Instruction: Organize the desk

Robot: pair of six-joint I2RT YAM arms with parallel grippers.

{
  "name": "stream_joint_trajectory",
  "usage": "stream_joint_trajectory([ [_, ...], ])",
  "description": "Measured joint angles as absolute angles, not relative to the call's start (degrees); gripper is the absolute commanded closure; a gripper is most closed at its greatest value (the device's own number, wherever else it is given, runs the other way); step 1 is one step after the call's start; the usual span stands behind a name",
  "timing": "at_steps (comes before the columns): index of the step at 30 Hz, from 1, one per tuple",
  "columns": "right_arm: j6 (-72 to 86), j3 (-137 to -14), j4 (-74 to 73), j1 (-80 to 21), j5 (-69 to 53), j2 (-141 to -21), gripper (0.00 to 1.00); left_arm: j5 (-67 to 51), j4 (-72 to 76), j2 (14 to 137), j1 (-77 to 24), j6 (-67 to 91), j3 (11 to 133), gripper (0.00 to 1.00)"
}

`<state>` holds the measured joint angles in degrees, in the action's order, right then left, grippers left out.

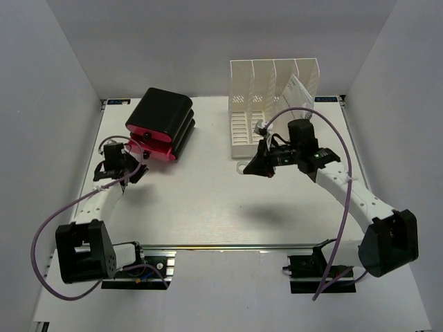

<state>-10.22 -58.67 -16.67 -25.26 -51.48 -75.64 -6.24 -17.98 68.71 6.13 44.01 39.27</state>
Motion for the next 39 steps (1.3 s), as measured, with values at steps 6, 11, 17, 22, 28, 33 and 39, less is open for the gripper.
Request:
stream_joint_trajectory([
  [6, -10.11, -57.91, -13.17, -22.11, -54.68, -69.49, 1.00, -0.49, -17.93, 74.96, 6.20, 45.54, 45.39, 0.97],
  [11, -10.13, -56.66, -11.68, -20.40, -56.34, -66.76, 1.00, 3.38, -18.24, 79.77, 6.17, 46.63, 49.65, 0.93],
  [17, -10.07, -56.07, -11.53, -18.83, -57.67, -66.11, 1.00, 4.99, -19.79, 84.97, 6.15, 47.07, 54.02, 0.87],
  [22, -10.04, -55.72, -11.33, -17.89, -58.35, -65.95, 1.00, 4.95, -20.40, 86.19, 6.17, 46.68, 54.98, 0.74],
  [28, -10.04, -55.37, -11.22, -17.02, -58.72, -65.95, 1.00, 3.57, -20.53, 88.49, 6.26, 45.87, 56.58, 0.59],
  [33, -10.04, -55.37, -10.92, -16.49, -58.94, -65.95, 1.00, 2.42, -20.58, 89.71, 6.26, 45.41, 57.34, 0.55],
  [39, -10.04, -55.37, -10.76, -15.99, -59.42, -65.95, 1.00, 1.93, -21.10, 90.30, 6.24, 45.08, 58.19, 0.71],
])
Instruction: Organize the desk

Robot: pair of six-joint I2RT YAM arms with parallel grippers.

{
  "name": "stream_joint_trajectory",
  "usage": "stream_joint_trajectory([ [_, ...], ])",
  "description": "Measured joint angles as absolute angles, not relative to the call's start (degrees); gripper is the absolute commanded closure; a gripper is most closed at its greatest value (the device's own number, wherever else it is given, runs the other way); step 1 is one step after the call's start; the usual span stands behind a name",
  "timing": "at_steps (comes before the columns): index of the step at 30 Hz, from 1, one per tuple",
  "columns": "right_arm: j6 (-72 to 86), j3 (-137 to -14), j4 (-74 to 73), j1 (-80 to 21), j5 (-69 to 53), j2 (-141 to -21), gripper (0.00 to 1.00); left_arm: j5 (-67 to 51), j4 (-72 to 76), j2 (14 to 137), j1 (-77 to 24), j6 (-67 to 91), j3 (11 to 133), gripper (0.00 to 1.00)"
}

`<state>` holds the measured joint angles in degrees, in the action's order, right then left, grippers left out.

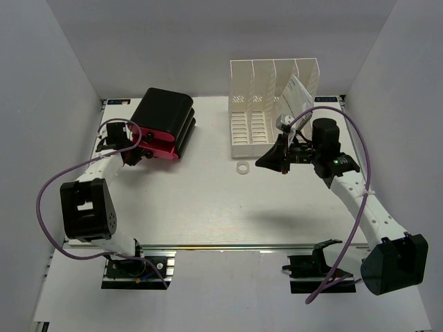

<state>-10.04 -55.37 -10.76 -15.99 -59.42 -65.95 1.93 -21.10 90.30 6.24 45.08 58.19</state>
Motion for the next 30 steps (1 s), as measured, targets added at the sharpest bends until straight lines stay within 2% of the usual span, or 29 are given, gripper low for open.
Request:
stream_joint_trajectory([
  [3, -10.04, -55.37, -10.52, -15.75, -59.81, -65.95, 1.00, 2.28, -21.89, 89.38, 6.50, 45.43, 57.93, 0.85],
  [4, -10.04, -55.37, -10.50, -15.70, -60.03, -65.95, 1.00, 2.70, -22.35, 88.53, 6.55, 45.52, 57.56, 0.95],
  [5, -10.04, -55.37, -10.48, -15.62, -60.20, -65.95, 1.00, 3.31, -22.96, 87.57, 6.61, 45.43, 57.21, 1.00],
  [7, -10.04, -55.37, -10.48, -15.57, -60.42, -65.95, 1.00, 4.12, -23.81, 85.49, 6.70, 44.95, 56.64, 1.00],
  [17, -10.04, -55.37, -10.46, -15.09, -60.66, -65.95, 1.00, -0.60, -23.81, 82.02, 5.98, 43.51, 54.04, 0.99],
  [22, -10.07, -55.35, -10.46, -14.68, -60.69, -65.95, 1.00, -3.09, -23.94, 83.85, 4.84, 43.81, 52.95, 0.90],
  [28, -10.09, -55.35, -10.44, -14.31, -60.73, -65.95, 1.00, -3.60, -23.92, 86.17, 3.16, 44.71, 53.04, 0.73],
  [30, -10.11, -55.35, -10.44, -14.17, -60.82, -65.95, 1.00, -3.40, -24.08, 86.94, 3.03, 45.15, 53.45, 0.71],
])
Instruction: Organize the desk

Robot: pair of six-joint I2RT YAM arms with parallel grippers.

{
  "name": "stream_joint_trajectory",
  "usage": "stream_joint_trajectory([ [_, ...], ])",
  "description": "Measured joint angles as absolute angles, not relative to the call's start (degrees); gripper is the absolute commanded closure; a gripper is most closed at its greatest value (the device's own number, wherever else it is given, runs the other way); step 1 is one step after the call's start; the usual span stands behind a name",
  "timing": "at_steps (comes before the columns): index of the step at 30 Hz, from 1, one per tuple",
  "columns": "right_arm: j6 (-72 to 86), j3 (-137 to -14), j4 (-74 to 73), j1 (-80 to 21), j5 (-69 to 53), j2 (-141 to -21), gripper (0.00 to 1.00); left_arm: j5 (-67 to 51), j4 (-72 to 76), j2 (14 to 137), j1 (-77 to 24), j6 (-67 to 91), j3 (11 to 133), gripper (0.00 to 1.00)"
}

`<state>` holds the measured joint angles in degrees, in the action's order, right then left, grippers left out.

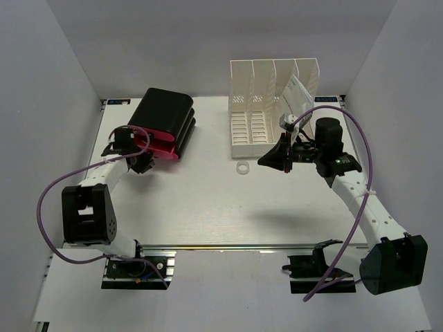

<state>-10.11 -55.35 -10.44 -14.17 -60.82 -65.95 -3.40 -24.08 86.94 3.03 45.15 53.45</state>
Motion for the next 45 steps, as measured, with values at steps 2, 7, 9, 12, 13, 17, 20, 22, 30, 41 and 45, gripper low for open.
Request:
stream_joint_trajectory([
  [2, -10.22, -55.35, -10.44, -13.98, -60.84, -65.95, 1.00, -2.44, -24.53, 87.64, 3.03, 45.58, 54.37, 0.69],
  [7, -10.50, -55.35, -10.44, -13.72, -60.99, -65.95, 1.00, 1.06, -25.12, 87.85, 3.03, 46.65, 56.25, 0.68],
  [9, -10.59, -55.35, -10.44, -13.61, -61.17, -65.95, 1.00, 2.37, -25.23, 87.88, 3.05, 47.11, 56.99, 0.67],
  [12, -10.72, -55.35, -10.44, -13.47, -61.34, -65.95, 1.00, 3.49, -25.45, 88.14, 3.05, 47.57, 58.17, 0.67],
  [13, -10.74, -55.35, -10.44, -13.45, -61.36, -65.95, 1.00, 3.66, -25.45, 88.51, 3.05, 47.70, 58.78, 0.67],
  [17, -10.90, -55.35, -10.46, -13.32, -61.52, -65.95, 1.00, 3.64, -25.04, 90.54, 3.05, 48.34, 60.45, 0.66],
  [20, -10.94, -55.35, -10.44, -12.99, -61.54, -65.95, 1.00, 3.40, -24.75, 91.79, 3.05, 49.01, 60.66, 0.64],
  [22, -10.94, -55.35, -10.46, -12.82, -61.56, -65.95, 1.00, 3.09, -24.53, 92.53, 3.03, 49.45, 60.77, 0.63],
  [30, -11.07, -55.35, -10.46, -12.43, -61.67, -65.95, 1.00, 1.65, -22.87, 94.63, 3.05, 51.46, 61.04, 0.54],
  [41, -11.60, -55.35, -10.46, -12.12, -61.69, -66.06, 1.00, 1.19, -22.74, 95.48, 3.20, 52.47, 62.52, 0.45],
  [45, -12.01, -55.35, -10.48, -12.01, -61.69, -66.06, 1.00, 1.15, -22.31, 95.46, 3.20, 52.71, 62.50, 0.60],
])
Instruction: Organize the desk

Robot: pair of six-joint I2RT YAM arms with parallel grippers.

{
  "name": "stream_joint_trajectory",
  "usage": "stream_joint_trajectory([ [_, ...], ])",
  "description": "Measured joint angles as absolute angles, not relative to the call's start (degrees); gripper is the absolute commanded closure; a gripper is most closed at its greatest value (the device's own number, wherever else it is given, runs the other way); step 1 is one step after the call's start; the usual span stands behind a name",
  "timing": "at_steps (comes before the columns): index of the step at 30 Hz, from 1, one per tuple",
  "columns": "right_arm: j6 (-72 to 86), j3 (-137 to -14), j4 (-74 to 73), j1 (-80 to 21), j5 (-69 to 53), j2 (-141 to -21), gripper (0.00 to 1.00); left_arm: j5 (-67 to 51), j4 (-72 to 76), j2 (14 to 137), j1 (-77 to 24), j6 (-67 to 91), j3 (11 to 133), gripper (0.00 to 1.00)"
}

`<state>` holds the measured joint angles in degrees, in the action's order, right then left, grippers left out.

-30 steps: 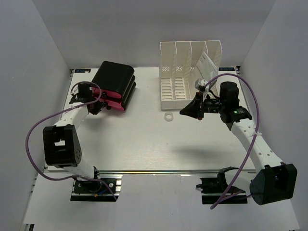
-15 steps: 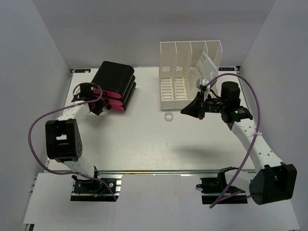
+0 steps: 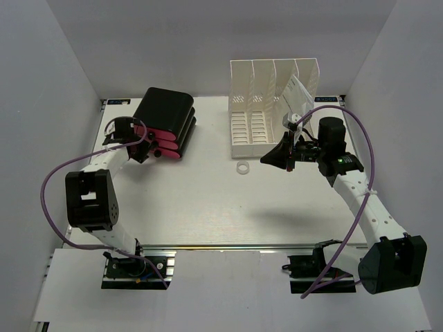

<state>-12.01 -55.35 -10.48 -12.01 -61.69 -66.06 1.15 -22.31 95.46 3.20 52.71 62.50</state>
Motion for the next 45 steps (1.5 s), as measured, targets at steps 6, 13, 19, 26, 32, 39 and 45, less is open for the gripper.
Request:
stream_joint_trajectory([
  [6, -12.27, -55.35, -10.48, -11.99, -61.69, -66.13, 1.00, 1.21, -20.84, 90.83, 3.62, 52.01, 57.58, 0.85],
  [13, -12.43, -55.35, -10.50, -11.38, -61.71, -66.41, 1.00, 0.95, -18.59, 83.18, 3.86, 49.98, 51.51, 1.00],
  [19, -12.43, -55.35, -10.50, -10.81, -61.93, -66.43, 1.00, -7.05, -11.09, 83.22, 3.99, 49.01, 45.17, 0.94],
  [26, -12.47, -55.33, -10.50, -10.24, -62.35, -66.43, 1.00, -12.47, -1.93, 84.86, 4.05, 47.53, 40.45, 0.68],
  [32, -12.56, -55.33, -10.50, -10.11, -62.59, -66.48, 1.00, -13.17, 1.91, 84.90, 4.82, 49.43, 39.62, 0.62],
  [39, -13.10, -55.33, -10.52, -9.82, -63.20, -66.50, 1.00, -14.33, 7.81, 85.34, 6.72, 51.35, 37.12, 0.62],
  [45, -14.00, -55.33, -10.61, -9.76, -63.42, -67.13, 1.00, -17.15, 14.28, 86.48, 8.21, 51.27, 35.09, 0.45],
])
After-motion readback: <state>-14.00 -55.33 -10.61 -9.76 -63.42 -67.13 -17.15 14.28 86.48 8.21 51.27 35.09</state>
